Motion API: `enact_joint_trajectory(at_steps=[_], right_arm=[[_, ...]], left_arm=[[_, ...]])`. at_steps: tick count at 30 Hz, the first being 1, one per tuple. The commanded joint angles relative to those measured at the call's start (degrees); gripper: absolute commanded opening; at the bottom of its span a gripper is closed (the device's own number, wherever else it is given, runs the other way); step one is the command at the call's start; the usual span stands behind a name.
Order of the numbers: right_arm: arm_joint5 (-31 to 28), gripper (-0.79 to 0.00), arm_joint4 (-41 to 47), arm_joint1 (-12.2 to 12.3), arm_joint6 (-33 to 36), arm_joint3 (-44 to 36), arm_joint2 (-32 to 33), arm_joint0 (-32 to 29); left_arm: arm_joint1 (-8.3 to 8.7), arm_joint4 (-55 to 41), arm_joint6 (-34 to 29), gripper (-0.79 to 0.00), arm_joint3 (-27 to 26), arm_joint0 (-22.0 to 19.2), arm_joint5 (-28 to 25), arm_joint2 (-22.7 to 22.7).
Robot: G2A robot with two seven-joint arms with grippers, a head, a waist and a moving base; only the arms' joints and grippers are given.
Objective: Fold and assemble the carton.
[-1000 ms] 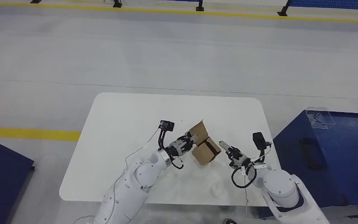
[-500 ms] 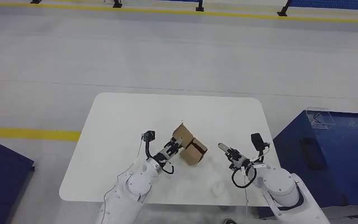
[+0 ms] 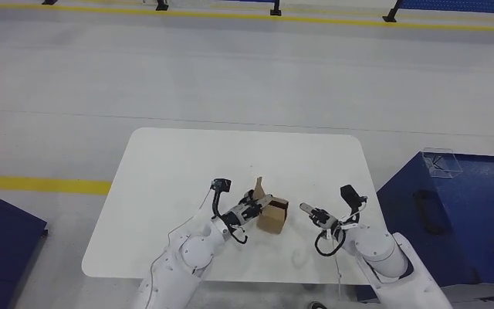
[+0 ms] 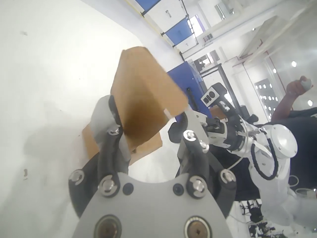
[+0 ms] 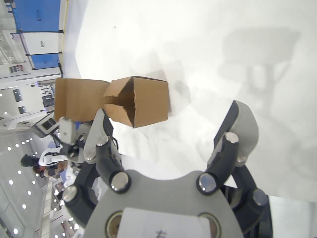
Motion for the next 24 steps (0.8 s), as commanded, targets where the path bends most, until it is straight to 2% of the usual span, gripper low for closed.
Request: enact_joint_trajectory(at_steps=[1, 8, 11, 17, 24], right_arm=[[0.63, 0.000, -1.45, 0.07, 0.46, 0.51, -0.27, 0.55], [1.00, 0.000, -1.41, -0.07, 0.73, 1.38, -0.46, 1.38], [1.53, 0.000, 1.63, -0.40, 0.86, 2.22, -0.38, 1.65], [1.58, 0.000, 2.08, -0.44, 0.96, 2.30, -0.36, 1.73], [-2.63, 0.000, 4.38, -0.41, -2.32, 0.56, 3.15, -1.28]], left_arm=[[0.07, 1.09, -0.84, 0.000, -0.33, -0.43, -0.87, 0.25], [0.10, 4.42, -3.18, 0.000, -1.71, -1.30, -1.30, 1.85], [0.05, 5.37, -4.23, 0.000, -2.68, -1.50, -1.72, 2.74], [-0.33, 5.26, -7.88, 0.000, -2.46, -3.16, 0.78, 4.45], [-1.03, 4.91, -9.02, 0.000, -1.45, -4.81, 1.54, 6.74]])
